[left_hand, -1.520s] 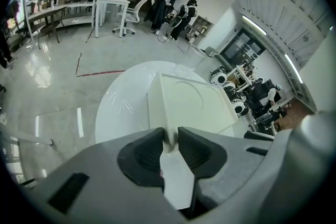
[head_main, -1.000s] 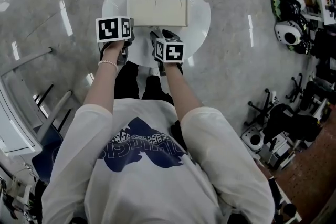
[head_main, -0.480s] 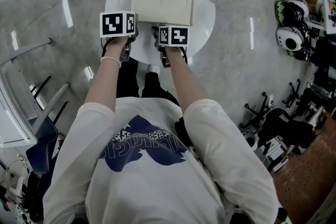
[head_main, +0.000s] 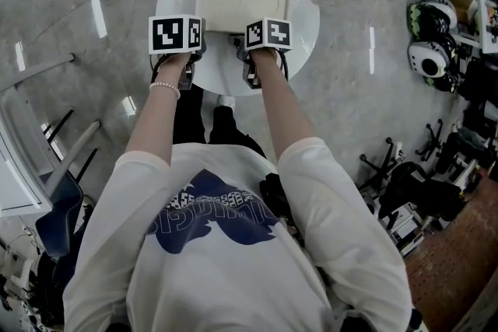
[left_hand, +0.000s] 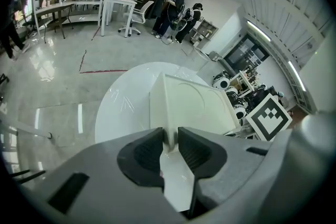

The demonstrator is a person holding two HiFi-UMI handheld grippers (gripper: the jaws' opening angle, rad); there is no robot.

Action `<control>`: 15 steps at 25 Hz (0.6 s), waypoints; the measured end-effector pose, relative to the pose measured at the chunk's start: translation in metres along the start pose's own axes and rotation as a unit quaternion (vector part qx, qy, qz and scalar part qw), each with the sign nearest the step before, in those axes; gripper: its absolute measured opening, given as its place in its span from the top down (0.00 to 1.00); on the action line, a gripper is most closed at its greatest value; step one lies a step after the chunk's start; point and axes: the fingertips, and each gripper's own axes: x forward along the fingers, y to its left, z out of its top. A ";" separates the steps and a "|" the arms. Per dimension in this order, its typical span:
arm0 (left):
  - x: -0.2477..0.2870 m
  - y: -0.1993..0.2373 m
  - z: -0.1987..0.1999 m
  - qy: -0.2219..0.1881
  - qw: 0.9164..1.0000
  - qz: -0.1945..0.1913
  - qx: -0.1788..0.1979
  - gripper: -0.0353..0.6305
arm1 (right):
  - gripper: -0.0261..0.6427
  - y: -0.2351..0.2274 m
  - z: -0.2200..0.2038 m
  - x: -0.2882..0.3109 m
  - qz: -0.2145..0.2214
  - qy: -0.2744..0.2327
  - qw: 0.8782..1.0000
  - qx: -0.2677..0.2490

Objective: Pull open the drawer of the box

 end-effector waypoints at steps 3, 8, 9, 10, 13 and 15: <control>0.000 0.000 -0.001 0.000 1.000 -0.001 0.000 0.80 | 0.86 0.005 0.000 0.002 0.018 0.012 1.000 0.004; 0.000 0.000 0.000 0.001 1.000 -0.001 -0.001 0.80 | 0.88 0.008 0.000 0.003 0.019 0.023 0.999 -0.014; 0.000 0.000 0.000 0.001 1.000 -0.002 -0.001 0.80 | 0.88 0.008 0.000 0.003 0.019 0.024 0.999 -0.015; 0.000 0.001 0.000 0.002 1.000 -0.002 -0.001 0.80 | 0.88 0.008 -0.001 0.003 0.018 0.024 0.999 -0.015; 0.000 0.001 0.000 0.004 1.000 -0.001 -0.002 0.80 | 0.88 0.008 -0.001 0.004 0.016 0.024 0.999 -0.014; 0.000 0.001 -0.001 0.004 1.000 -0.002 -0.004 0.80 | 0.88 0.008 -0.002 0.003 0.018 0.023 0.999 -0.011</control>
